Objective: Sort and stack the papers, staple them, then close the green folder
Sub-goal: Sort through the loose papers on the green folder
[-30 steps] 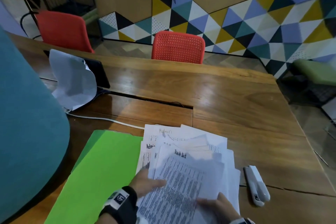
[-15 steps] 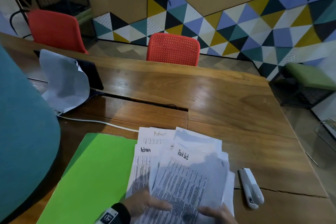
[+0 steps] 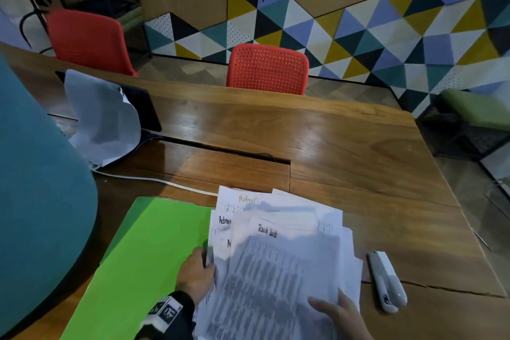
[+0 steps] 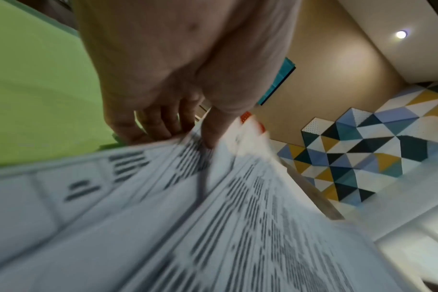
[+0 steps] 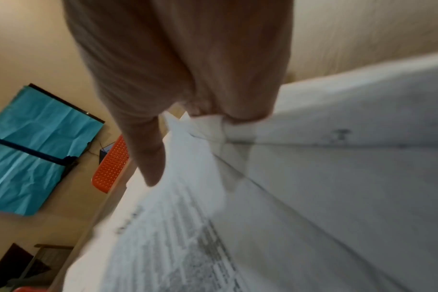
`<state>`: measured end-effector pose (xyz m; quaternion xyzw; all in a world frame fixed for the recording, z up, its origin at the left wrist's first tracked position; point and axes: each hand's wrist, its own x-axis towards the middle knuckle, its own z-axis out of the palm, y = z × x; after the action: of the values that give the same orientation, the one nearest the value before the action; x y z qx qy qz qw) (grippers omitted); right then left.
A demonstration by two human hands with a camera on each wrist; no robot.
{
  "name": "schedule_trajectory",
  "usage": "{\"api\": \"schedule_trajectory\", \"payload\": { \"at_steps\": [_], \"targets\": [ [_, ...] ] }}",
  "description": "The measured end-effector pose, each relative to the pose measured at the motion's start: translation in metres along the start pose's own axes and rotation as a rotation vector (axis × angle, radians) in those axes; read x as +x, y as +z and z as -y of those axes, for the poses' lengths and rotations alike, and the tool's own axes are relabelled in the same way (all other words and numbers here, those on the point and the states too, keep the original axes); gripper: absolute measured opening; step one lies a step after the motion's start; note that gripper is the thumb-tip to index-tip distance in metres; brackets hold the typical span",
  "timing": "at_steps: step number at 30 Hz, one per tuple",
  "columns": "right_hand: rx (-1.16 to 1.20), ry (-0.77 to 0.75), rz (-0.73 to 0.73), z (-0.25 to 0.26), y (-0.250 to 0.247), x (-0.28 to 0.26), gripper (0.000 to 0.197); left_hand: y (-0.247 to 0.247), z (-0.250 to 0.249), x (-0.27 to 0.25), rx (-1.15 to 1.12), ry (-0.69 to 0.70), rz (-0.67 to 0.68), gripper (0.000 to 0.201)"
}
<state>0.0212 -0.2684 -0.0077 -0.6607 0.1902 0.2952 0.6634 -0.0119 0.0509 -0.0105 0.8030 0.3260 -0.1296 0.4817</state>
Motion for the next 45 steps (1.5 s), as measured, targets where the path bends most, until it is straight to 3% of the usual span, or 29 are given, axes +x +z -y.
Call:
{"api": "schedule_trajectory", "payload": {
  "at_steps": [1,3,6,8,10,13,15,16,19,22,24,27,29,30,33,35,38,40,43,45],
  "targets": [
    [-0.038,0.07,0.129,0.013,0.019,0.003,0.079,0.003,0.001,-0.001,-0.011,0.004,0.02,0.027],
    [-0.12,0.035,0.074,0.023,0.035,0.01,0.079,0.005,-0.002,-0.007,-0.031,0.007,0.04,0.043],
    [-0.062,0.14,0.043,0.033,0.048,0.013,0.05,-0.001,-0.013,-0.017,-0.127,-0.004,0.047,0.055],
    [-0.118,0.142,0.048,0.029,0.057,0.017,0.05,-0.003,-0.015,-0.021,-0.247,-0.023,0.055,0.063],
    [-0.148,0.077,0.046,0.031,0.067,0.012,0.046,-0.004,-0.014,-0.021,-0.348,-0.04,0.066,0.074],
    [-0.249,-0.089,0.156,0.034,0.075,-0.005,0.038,-0.006,-0.01,-0.019,-0.462,-0.062,0.026,0.08],
    [-0.271,-0.124,0.219,0.037,0.076,-0.02,0.038,-0.01,-0.012,-0.019,-0.522,-0.06,-0.016,0.103],
    [-0.271,-0.134,0.221,0.037,0.073,-0.026,0.039,-0.012,-0.011,-0.018,-0.565,-0.078,-0.017,0.104],
    [-0.24,-0.162,0.195,0.039,0.061,-0.037,0.045,-0.008,-0.012,-0.02,-0.676,-0.062,0.002,0.074],
    [-0.134,-0.11,0.144,0.042,0.047,-0.039,0.034,-0.005,-0.011,-0.02,-0.533,0.043,0.001,0.094],
    [-0.115,-0.057,0.113,0.035,0.039,-0.031,0.043,-0.001,-0.01,-0.019,-0.381,0.11,-0.013,0.091],
    [-0.131,-0.016,-0.037,0.018,0.033,-0.016,0.06,0.005,-0.014,-0.018,-0.189,0.159,-0.029,0.055],
    [-0.127,0.015,-0.132,0.011,0.032,-0.001,0.083,0.008,-0.014,-0.016,-0.135,0.139,-0.048,0.061],
    [-0.093,0.046,-0.154,0.009,0.033,0.005,0.085,0.009,-0.017,-0.017,-0.159,0.107,-0.05,0.065],
    [-0.083,0.126,-0.192,0.014,0.039,0.015,0.074,0.01,-0.012,-0.015,-0.204,0.036,-0.024,0.066],
    [-0.108,0.16,-0.168,0.02,0.046,0.023,0.074,0.008,-0.005,-0.011,-0.204,0.015,-0.014,0.065],
    [-0.171,0.194,-0.089,0.031,0.064,0.017,0.055,0.005,0.004,-0.005,-0.217,-0.018,-0.017,0.055],
    [-0.237,0.107,-0.096,0.036,0.075,0.009,0.043,0.0,0.009,-0.005,-0.227,-0.026,-0.015,0.045],
    [-0.298,-0.087,-0.104,0.037,0.076,-0.006,0.017,-0.005,0.016,-0.005,-0.221,-0.015,-0.003,0.049],
    [-0.222,-0.176,-0.114,0.038,0.061,-0.018,0.006,-0.009,0.013,-0.007,-0.237,0.012,0.01,0.039]
  ]
}}
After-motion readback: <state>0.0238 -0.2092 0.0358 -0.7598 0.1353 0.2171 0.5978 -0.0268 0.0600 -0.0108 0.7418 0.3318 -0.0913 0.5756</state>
